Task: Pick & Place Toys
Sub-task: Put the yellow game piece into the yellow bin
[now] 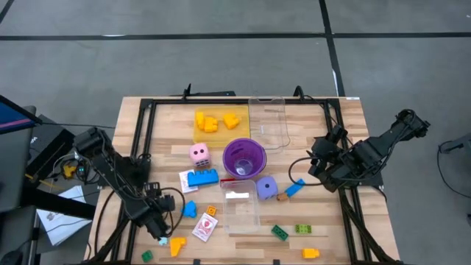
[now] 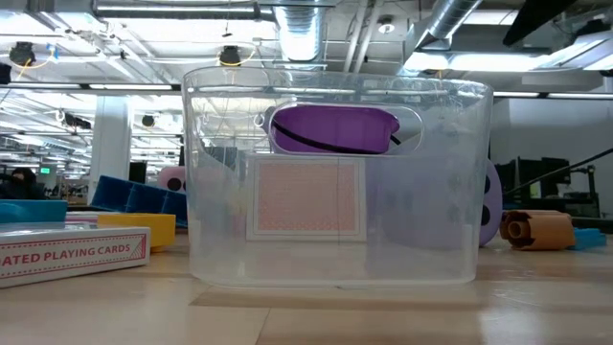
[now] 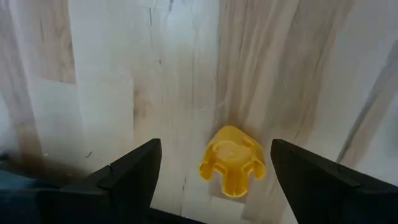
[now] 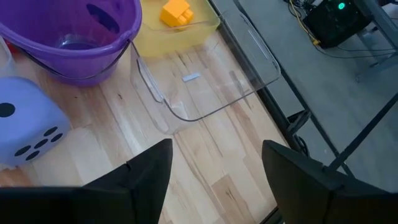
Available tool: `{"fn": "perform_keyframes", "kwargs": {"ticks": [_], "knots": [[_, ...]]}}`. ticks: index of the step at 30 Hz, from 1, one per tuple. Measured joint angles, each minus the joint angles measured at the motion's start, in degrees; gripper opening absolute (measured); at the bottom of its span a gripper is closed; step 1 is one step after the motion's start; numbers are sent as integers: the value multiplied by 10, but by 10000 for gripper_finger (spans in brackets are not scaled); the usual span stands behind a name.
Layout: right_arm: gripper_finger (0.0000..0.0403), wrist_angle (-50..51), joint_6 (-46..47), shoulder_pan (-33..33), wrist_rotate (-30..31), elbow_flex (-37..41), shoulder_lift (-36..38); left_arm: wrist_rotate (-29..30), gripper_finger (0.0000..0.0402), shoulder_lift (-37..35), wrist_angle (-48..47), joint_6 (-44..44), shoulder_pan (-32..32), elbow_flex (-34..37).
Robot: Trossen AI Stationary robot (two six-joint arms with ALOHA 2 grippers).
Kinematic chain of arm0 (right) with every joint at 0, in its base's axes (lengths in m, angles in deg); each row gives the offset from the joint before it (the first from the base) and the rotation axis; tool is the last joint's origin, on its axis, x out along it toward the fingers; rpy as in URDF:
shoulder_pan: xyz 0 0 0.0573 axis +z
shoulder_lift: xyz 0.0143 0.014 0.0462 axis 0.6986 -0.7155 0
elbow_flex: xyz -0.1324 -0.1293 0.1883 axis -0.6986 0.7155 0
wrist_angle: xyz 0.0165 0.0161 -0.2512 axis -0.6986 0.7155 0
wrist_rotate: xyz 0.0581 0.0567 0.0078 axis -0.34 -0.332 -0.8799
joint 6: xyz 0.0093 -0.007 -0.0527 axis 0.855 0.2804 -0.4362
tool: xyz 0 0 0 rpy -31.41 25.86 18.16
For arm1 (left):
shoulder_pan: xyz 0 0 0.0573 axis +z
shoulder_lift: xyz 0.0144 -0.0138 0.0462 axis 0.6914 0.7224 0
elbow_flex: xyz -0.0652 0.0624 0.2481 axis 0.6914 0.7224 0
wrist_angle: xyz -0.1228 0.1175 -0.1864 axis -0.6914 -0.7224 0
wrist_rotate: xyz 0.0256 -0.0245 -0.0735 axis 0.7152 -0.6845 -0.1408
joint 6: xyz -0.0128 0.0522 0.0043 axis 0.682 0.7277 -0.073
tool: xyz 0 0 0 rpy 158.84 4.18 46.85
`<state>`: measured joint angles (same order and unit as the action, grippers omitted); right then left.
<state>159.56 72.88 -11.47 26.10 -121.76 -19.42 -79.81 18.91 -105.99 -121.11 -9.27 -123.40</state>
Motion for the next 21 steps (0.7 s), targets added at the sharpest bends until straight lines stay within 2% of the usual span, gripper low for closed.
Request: {"fn": "perform_keyframes", "kwargs": {"ticks": [8,11,21], "knots": [[242,0,0,0,0,0,0,-34,296,-8,18,1,0,26],[242,0,0,0,0,0,0,-43,296,-8,51,2,0,42],[242,-1,0,0,0,0,0,-42,291,-8,67,14,0,50]]}}
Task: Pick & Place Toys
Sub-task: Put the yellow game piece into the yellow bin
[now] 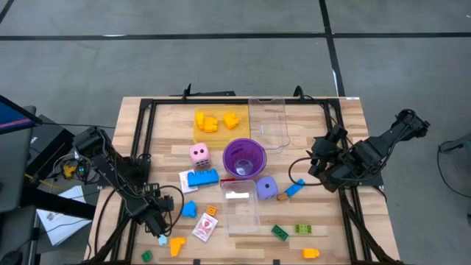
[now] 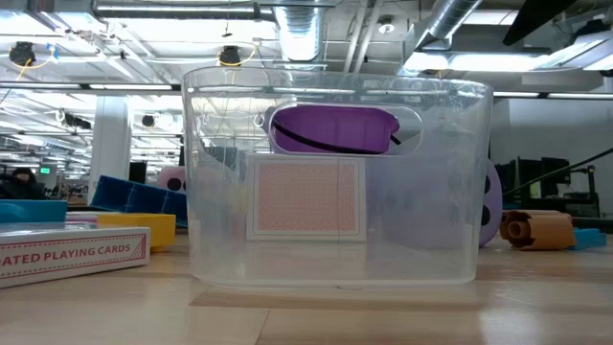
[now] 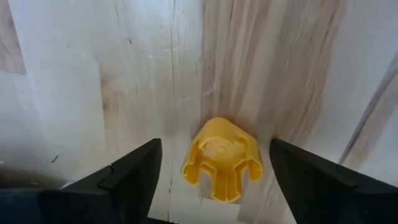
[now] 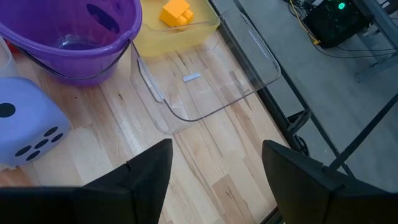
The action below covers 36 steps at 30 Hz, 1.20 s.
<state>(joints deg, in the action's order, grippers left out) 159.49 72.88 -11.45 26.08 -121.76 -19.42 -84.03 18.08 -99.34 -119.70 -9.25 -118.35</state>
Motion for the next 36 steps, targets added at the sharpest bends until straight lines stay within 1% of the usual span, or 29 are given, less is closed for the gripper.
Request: {"fn": "perform_keyframes", "kwargs": {"ticks": [4,12,15,22,29,32,36], "knots": [[242,0,0,0,0,0,0,-2,261,0,3,0,0,0],[242,0,0,0,0,0,0,-15,156,0,1,-2,0,0],[242,-1,0,0,0,0,0,-17,134,-1,-1,-13,0,0],[242,-1,0,0,0,0,0,-16,145,-1,2,-46,1,0],[242,-3,-1,0,0,14,0,-15,133,-4,4,-80,9,1],[242,-3,-1,0,-1,29,0,5,133,-21,8,-98,19,2],[242,-3,-1,0,0,36,0,55,132,-74,6,-120,33,2]]}}
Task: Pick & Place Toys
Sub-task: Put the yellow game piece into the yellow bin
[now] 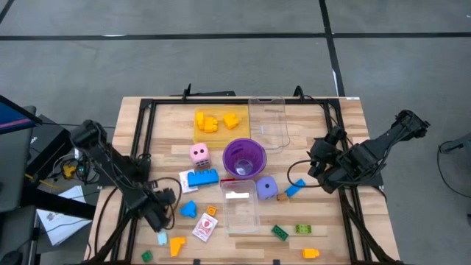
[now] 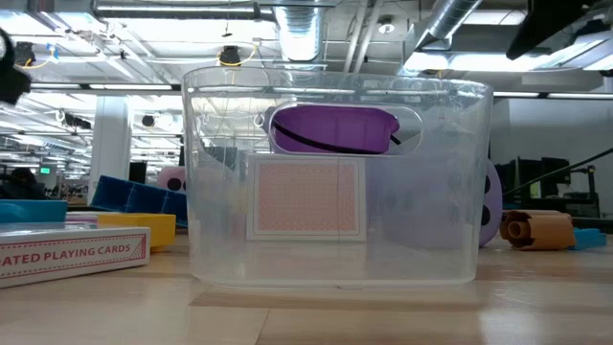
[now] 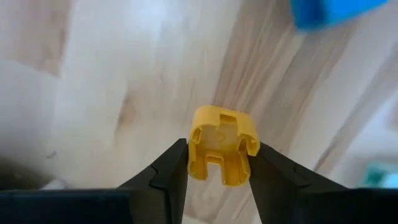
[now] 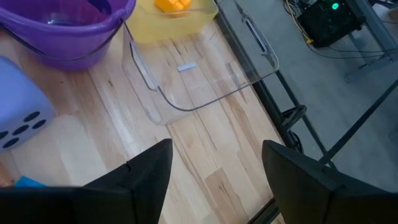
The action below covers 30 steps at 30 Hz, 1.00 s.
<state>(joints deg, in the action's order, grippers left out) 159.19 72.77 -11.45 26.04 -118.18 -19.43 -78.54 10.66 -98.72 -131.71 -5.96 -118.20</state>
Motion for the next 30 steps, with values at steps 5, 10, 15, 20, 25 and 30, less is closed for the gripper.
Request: {"fn": "perform_keyframes", "kwargs": {"ticks": [5,10,15,20,25,30], "knots": [[242,3,0,1,0,0,1,107,132,-89,-1,-11,22,0],[242,7,1,1,0,0,1,208,132,-172,-1,-1,39,0],[242,8,1,1,0,0,1,271,132,-228,5,46,56,0],[242,10,0,1,0,0,1,296,131,-246,16,94,98,-1],[242,10,-15,1,0,0,1,319,131,-243,94,220,190,-1],[242,10,-31,1,1,0,3,299,131,-243,215,406,324,-1]]}}
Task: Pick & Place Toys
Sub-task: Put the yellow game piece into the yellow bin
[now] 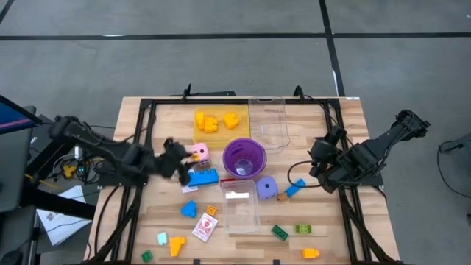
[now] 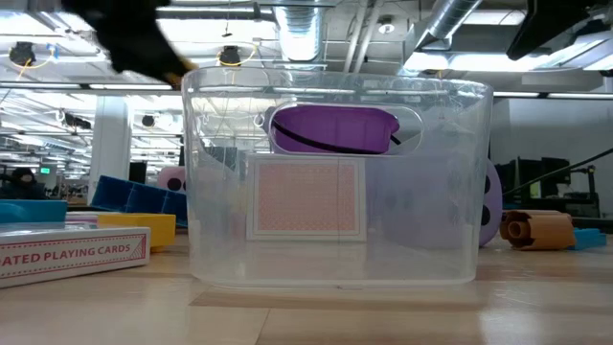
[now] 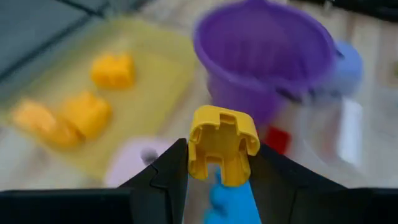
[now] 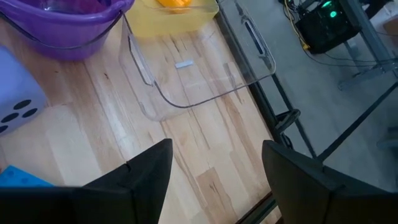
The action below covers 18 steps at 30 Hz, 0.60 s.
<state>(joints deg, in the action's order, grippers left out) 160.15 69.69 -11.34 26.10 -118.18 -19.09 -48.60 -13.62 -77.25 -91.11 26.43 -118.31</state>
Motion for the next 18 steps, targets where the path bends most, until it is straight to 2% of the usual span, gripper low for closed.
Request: {"fn": "perform_keyframes", "kwargs": {"ticks": [5,11,15,18], "knots": [[242,0,1,0,-2,0,2,-114,131,1,91,158,174,0],[242,0,0,0,-14,0,2,-285,131,32,164,226,380,0],[242,0,-9,0,-14,0,2,-355,131,86,192,253,463,-9],[242,0,-11,0,-13,0,2,-367,131,138,195,282,490,-35]]}}
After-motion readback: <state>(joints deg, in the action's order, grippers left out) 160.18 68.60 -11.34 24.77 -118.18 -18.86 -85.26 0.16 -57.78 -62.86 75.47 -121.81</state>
